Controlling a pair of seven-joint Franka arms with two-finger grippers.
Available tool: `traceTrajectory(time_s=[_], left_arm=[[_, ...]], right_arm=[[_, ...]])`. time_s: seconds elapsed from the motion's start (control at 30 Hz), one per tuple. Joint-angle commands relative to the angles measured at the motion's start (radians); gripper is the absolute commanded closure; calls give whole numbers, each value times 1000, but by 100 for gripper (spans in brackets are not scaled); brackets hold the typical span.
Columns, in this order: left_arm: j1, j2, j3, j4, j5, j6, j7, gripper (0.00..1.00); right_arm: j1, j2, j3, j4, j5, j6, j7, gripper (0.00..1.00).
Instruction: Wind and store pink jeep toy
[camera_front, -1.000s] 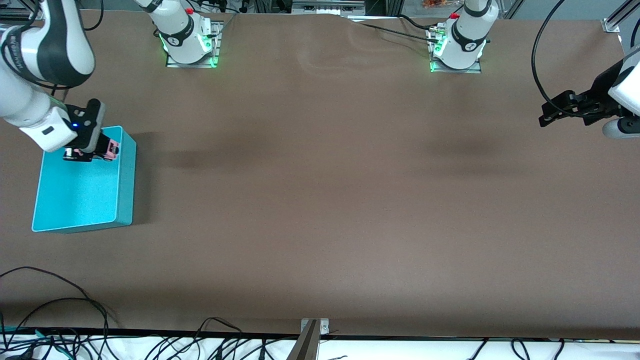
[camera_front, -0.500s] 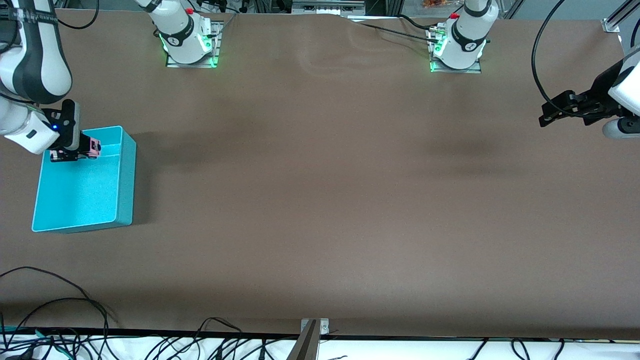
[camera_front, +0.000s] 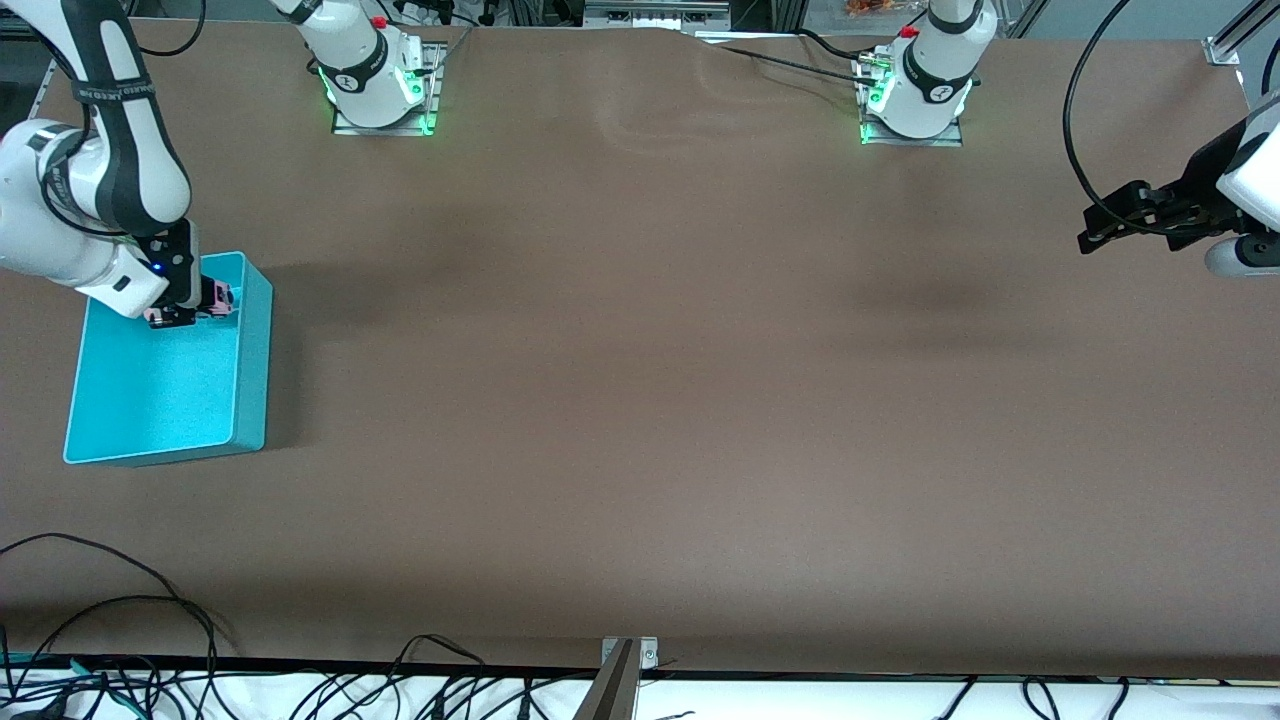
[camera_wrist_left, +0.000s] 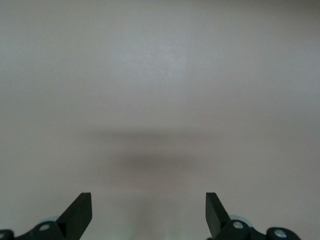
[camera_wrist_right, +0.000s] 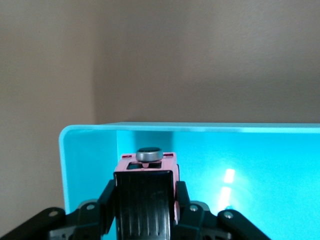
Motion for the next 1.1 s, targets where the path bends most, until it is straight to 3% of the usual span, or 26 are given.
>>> traceTrajectory(time_s=[0.0, 0.27, 0.33, 0.6, 0.87, 1.07], left_arm=[[4, 15, 1, 36, -3, -27, -4, 0], [4, 15, 1, 36, -3, -27, -2, 0], [4, 15, 1, 36, -3, -27, -2, 0], [4, 15, 1, 36, -3, -29, -4, 0], [4, 15, 1, 36, -3, -29, -4, 0], [4, 15, 1, 36, -3, -29, -4, 0]], right_arm=[[-10, 30, 4, -11, 22, 51, -55, 69], [-31, 76, 3, -11, 77, 82, -79, 67], [-36, 80, 3, -10, 103, 80, -86, 60], [-36, 51, 3, -10, 129, 76, -78, 20], [-34, -27, 3, -21, 129, 43, -47, 15], [-34, -107, 9, -21, 129, -50, 127, 10]])
